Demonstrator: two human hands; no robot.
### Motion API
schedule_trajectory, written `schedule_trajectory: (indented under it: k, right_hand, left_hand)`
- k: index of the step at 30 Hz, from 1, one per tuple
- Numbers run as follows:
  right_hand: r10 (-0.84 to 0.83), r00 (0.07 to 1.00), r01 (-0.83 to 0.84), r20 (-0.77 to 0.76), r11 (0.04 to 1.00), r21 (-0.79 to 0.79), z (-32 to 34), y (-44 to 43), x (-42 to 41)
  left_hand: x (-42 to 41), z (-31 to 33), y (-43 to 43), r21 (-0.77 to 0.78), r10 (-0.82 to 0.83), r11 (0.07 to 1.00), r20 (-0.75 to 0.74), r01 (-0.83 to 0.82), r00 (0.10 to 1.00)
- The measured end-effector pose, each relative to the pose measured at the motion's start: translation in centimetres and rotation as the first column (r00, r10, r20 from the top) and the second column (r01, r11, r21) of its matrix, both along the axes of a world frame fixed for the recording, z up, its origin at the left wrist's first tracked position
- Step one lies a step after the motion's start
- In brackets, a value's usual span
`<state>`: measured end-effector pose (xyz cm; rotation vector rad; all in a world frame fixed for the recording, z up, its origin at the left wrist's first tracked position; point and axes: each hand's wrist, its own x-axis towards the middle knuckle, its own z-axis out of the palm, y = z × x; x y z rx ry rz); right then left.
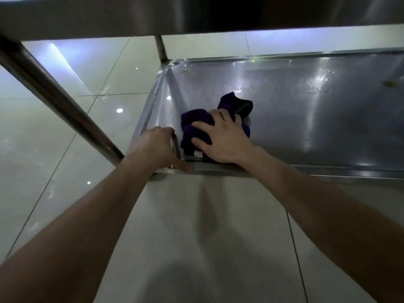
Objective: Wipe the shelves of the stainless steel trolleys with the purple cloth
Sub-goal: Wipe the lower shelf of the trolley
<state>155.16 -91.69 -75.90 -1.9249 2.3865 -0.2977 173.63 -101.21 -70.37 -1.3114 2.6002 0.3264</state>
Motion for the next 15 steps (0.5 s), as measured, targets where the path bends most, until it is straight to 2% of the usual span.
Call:
schedule_trajectory:
  k: [3, 5, 7, 9, 10, 12, 13, 14, 15]
  right_hand:
    - [0.135, 0.991, -0.132, 0.015, 0.986, -0.101, -0.7, 6.9, 0.8]
    - [0.183, 0.983, -0.183, -0.001, 0.979, -0.092, -0.9, 10.4, -0.2]
    - [0.201, 0.979, -0.202, -0.022, 0.977, -0.072, -0.7, 12.2, -1.2]
    - [0.199, 0.978, -0.202, -0.054, 0.978, -0.051, -0.7, 12.2, -1.4]
    - [0.196, 0.978, -0.199, -0.067, 0.979, -0.044, -0.7, 11.8, -1.3]
    - [0.198, 0.977, -0.203, -0.083, 0.978, -0.047, -0.8, 10.9, -0.7]
    - [0.202, 0.975, -0.207, -0.089, 0.977, -0.052, -0.9, 10.3, -0.2]
    - [0.203, 0.975, -0.209, -0.095, 0.976, -0.059, -1.0, 9.5, 0.5]
    - [0.206, 0.974, -0.213, -0.098, 0.975, -0.065, -1.1, 8.7, 1.3]
  left_hand:
    - [0.9, -1.0, 0.4, -0.055, 0.035, 0.998, -0.103, -0.041, 0.994]
    - [2.2, -1.7, 1.3, -0.145, 0.014, 0.988, -0.222, -0.047, 0.975]
    - [4.1, -2.9, 2.6, -0.284, -0.12, 0.959, -0.412, -0.002, 0.903]
    - [6.1, -3.9, 4.5, -0.44, -0.199, 0.891, -0.598, -0.111, 0.777]
    - [6.9, -4.1, 5.3, -0.415, -0.139, 0.872, -0.717, -0.259, 0.683]
    - [8.4, -4.3, 6.1, -0.127, 0.127, 0.801, -0.92, -0.586, 0.372]
    - [9.0, -4.1, 5.8, 0.026, 0.241, 0.739, -0.944, -0.673, 0.227]
    - [9.4, -3.7, 5.2, 0.124, 0.319, 0.706, -0.934, -0.697, 0.157]
    - [9.8, -3.4, 4.4, 0.159, 0.361, 0.723, -0.917, -0.672, 0.172]
